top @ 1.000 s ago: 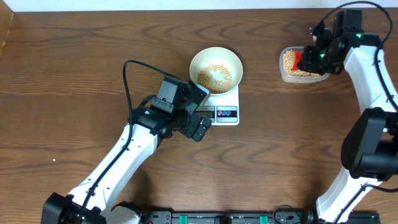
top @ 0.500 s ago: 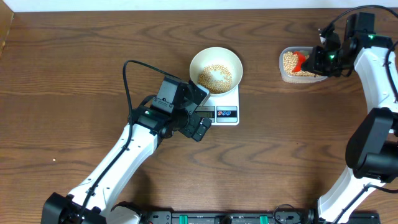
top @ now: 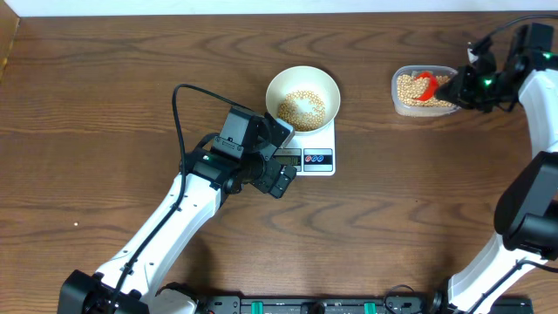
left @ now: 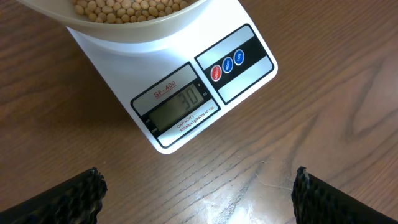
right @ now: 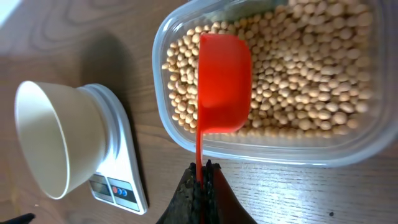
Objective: Scoop item into bowl and weigh 50g on scale
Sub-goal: 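Dip the red scoop into the soybean tub again with the right gripper, then lift the filled scoop and move it over the bowl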
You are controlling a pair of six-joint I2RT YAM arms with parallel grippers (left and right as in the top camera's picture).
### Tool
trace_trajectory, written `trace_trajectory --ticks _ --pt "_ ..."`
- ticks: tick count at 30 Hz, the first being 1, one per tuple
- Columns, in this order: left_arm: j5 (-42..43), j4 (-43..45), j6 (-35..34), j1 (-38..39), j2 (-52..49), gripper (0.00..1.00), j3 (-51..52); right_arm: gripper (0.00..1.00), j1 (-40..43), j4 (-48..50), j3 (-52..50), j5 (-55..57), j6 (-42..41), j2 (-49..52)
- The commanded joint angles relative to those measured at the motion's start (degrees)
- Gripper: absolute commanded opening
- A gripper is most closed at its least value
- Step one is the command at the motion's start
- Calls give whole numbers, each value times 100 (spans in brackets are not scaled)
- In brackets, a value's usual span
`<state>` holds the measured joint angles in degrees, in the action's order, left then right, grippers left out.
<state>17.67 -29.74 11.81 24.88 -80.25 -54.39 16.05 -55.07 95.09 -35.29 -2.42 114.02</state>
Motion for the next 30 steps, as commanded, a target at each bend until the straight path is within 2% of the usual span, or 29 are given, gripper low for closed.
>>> trace_trajectory --ticks 1,17,30 --pt "-35 2 -9 -22 63 98 -11 1 280 0 70 -560 170 50" --pt "-37 2 -9 -22 63 98 -11 1 990 -2 70 -2378 382 50" --pt "-35 2 -9 -22 63 98 -11 1 1023 2 70 -3261 402 50"
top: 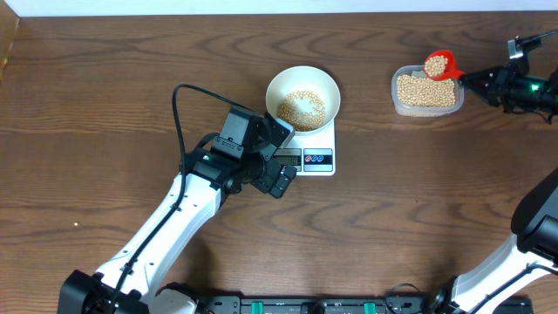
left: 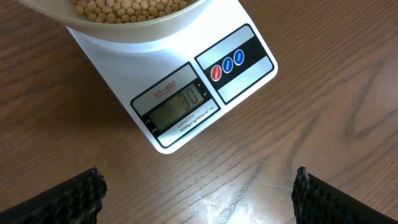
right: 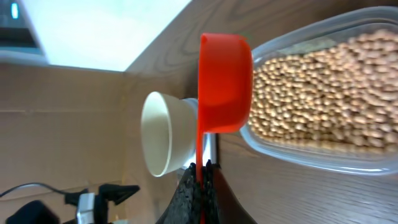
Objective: Scoop item into bowl and weigh 50g on scale
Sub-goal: 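Lift the filled scoop and move it over the bowl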
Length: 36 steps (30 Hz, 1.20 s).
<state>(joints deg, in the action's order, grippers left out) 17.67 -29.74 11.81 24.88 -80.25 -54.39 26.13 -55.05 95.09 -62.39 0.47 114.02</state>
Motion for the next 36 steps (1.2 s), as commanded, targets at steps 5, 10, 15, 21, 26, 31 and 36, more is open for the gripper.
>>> trace_trajectory --ticks 5,10,15,21,26,31,36 --pt "-35 2 -9 -22 63 98 -11 1 -42 15 70 -1187 555 50" --pt "-37 2 -9 -22 63 98 -11 1 -199 37 70 -1303 564 50" --pt "-37 2 -9 -22 63 98 -11 1 -424 37 70 -1322 562 50" --pt "-35 2 -9 -22 63 98 -11 1 -802 170 70 -1322 586 50" --pt "-35 2 -9 -22 63 98 -11 1 -1182 444 70 -1322 581 50" --pt "-35 2 -9 -22 63 98 -9 1 -1589 664 70 -1320 581 50" --pt "-37 2 -9 -22 63 97 -11 1 -1895 828 70 -1311 586 50"
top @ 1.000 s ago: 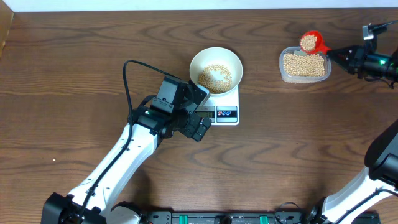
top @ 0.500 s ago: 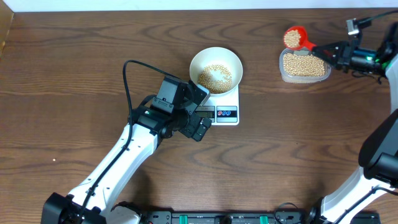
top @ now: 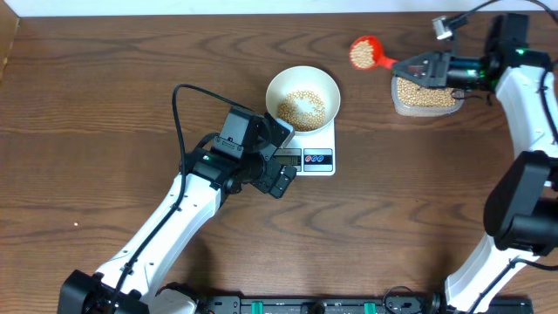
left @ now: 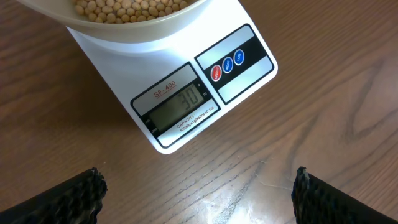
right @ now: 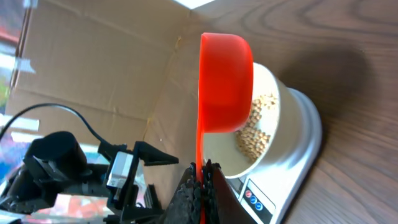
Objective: Scoop item into bowl and weigh 50g on scale
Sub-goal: 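Lift the filled scoop and move it over the bowl, then tilt the scoop to pour soybeans into the bowl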
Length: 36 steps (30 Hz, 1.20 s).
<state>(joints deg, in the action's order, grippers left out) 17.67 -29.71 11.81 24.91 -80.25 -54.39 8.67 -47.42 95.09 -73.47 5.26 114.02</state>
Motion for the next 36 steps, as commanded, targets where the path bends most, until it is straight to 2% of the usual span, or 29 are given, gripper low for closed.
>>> trace_trajectory --ticks 1,8,12,21,28,36 --pt "-35 0 -11 -24 63 98 -11 1 -205 114 70 -184 109 50" --pt "-35 0 -9 -24 63 98 -11 1 -474 177 70 -120 522 48" --pt "-35 0 -9 -24 63 98 -11 1 -595 177 70 291 562 50" --pt "-35 0 -9 -24 63 98 -11 1 -988 -15 70 715 1394 48" --pt "-35 0 -9 -24 63 98 -11 1 -1532 -76 70 2173 1416 48" --pt "-35 0 -9 -24 63 98 -11 1 -1912 -103 70 2898 1539 48"
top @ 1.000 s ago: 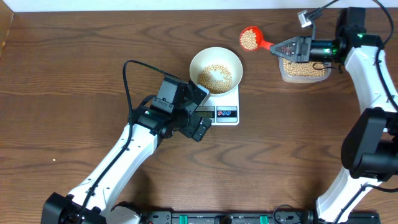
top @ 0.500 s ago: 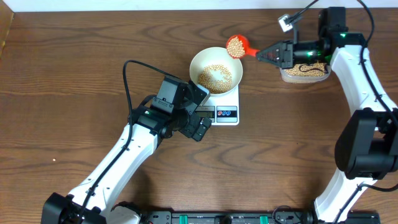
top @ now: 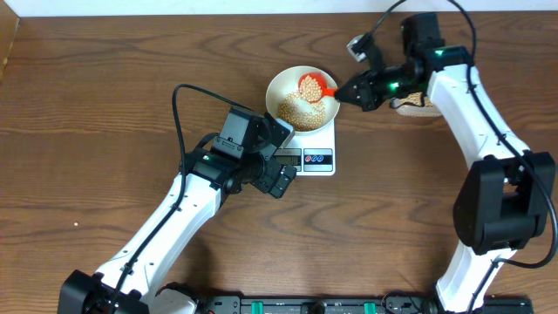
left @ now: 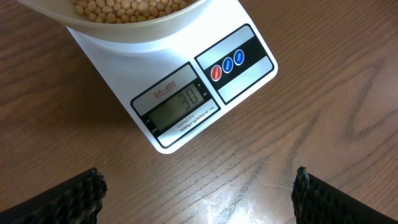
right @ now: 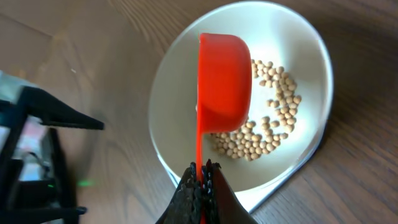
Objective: Scoop item into bowl and weigh 50g on scale
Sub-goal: 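Tilt the scoop to pour soybeans into the bowl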
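Note:
A cream bowl (top: 302,98) holding soybeans (right: 268,127) stands on the white scale (top: 315,150). The scale's display (left: 185,99) reads 30. My right gripper (top: 350,92) is shut on the handle of a red scoop (top: 312,85), whose cup hangs over the bowl's inside. From the right wrist the scoop (right: 224,81) shows its outer side, so its load is hidden. My left gripper (left: 199,202) is open just in front of the scale, holding nothing.
The clear tub of soybeans (top: 417,104) sits right of the scale, mostly covered by my right arm. My left arm lies across the table from the lower left up to the scale. The table's far edge runs just behind the bowl.
My right gripper moved the scoop left, from the air between tub and bowl to over the bowl's inside. The display still reads 30. The left arm is unmoved.
First the scoop lay in the tub's beans, held by my right gripper. Then it was up over the tub, full of beans. Later it hung between tub and bowl, and now it is over the bowl. The left gripper stayed open by the scale.

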You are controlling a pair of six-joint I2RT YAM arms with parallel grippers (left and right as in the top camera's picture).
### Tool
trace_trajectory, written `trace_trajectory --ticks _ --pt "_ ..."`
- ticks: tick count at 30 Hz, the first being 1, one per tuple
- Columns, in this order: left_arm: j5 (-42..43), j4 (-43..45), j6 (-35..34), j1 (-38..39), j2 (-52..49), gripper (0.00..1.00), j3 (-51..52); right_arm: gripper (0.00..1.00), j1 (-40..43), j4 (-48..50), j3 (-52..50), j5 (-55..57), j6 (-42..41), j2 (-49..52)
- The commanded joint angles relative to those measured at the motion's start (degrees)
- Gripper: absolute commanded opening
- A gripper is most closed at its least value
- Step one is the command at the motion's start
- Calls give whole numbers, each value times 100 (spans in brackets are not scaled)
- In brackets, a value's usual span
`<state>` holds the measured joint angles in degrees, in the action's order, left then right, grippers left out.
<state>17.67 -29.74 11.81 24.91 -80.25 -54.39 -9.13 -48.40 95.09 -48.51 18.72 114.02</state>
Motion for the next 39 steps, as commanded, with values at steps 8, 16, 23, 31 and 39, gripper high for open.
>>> trace_trajectory --ticks 8,16,23,31,39 --pt "-37 2 -9 -24 63 98 -9 1 -186 -4 70 487 192 48" --pt "-35 2 -9 -24 63 98 -11 1 -186 -2 70 538 195 48" --pt "-35 2 -9 -24 63 98 -11 1 -280 -15 70 1032 323 13" --pt "-37 2 -9 -24 63 98 -9 1 -474 -55 74 1493 433 -90" --pt "-35 2 -9 -24 63 98 -11 1 -566 -66 81 1690 472 -177"
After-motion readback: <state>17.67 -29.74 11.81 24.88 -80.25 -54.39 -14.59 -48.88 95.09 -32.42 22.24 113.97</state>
